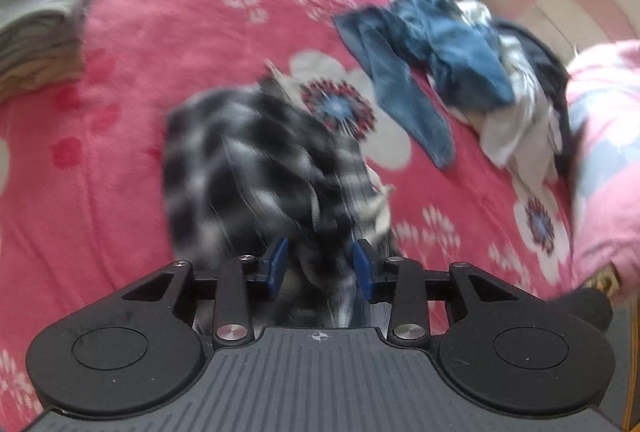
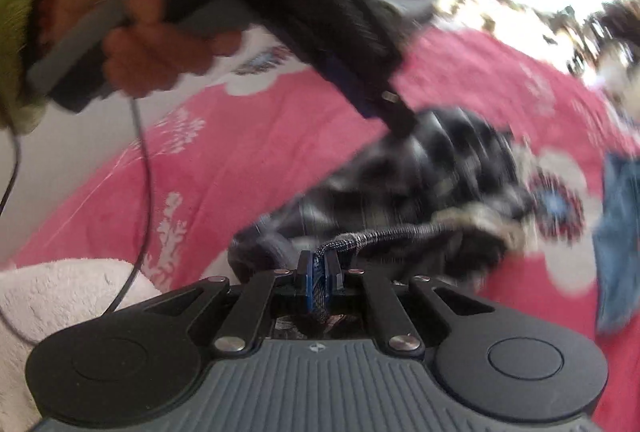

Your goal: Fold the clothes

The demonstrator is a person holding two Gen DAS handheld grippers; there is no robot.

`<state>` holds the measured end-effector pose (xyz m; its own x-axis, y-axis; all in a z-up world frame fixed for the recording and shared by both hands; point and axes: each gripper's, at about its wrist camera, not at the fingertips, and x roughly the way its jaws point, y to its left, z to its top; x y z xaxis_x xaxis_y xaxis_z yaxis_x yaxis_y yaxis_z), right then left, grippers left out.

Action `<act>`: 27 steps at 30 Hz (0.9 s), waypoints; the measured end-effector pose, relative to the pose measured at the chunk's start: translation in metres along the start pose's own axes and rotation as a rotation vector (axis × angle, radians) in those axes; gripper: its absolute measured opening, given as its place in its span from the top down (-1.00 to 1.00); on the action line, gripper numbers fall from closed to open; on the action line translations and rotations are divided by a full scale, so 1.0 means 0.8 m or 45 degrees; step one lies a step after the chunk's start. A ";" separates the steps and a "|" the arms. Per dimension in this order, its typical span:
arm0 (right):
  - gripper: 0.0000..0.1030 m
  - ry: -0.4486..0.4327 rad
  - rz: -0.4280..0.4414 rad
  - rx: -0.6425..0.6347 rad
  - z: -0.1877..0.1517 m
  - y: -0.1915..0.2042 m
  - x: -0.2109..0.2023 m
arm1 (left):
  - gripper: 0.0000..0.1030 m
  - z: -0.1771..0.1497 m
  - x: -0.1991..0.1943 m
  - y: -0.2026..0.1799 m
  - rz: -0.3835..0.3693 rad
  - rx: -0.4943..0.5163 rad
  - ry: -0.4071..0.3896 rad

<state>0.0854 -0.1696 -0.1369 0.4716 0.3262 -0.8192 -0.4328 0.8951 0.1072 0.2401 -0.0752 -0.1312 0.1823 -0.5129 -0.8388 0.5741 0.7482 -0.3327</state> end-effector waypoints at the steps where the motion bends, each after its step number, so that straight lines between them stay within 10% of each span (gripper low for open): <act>1: 0.81 0.017 -0.011 0.073 -0.008 -0.011 -0.001 | 0.30 -0.006 0.005 -0.004 -0.006 0.006 0.024; 10: -0.08 -0.003 0.222 1.137 -0.125 -0.154 -0.017 | 0.30 -0.029 0.038 -0.030 0.029 0.071 0.148; 18: -0.30 -0.051 0.548 1.838 -0.229 -0.195 0.045 | 0.30 -0.024 0.040 -0.037 0.090 0.108 0.167; 23: -0.21 -0.051 0.635 1.959 -0.226 -0.196 0.098 | 0.30 -0.009 0.049 -0.041 0.101 0.097 0.140; 27: 0.64 -0.062 0.527 1.831 -0.190 -0.187 0.102 | 0.30 0.025 0.057 -0.048 0.118 0.145 0.094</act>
<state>0.0722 -0.3234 -0.3053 0.5448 0.6082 -0.5773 0.5538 0.2560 0.7923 0.2424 -0.1363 -0.1480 0.1818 -0.4085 -0.8945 0.6450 0.7362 -0.2051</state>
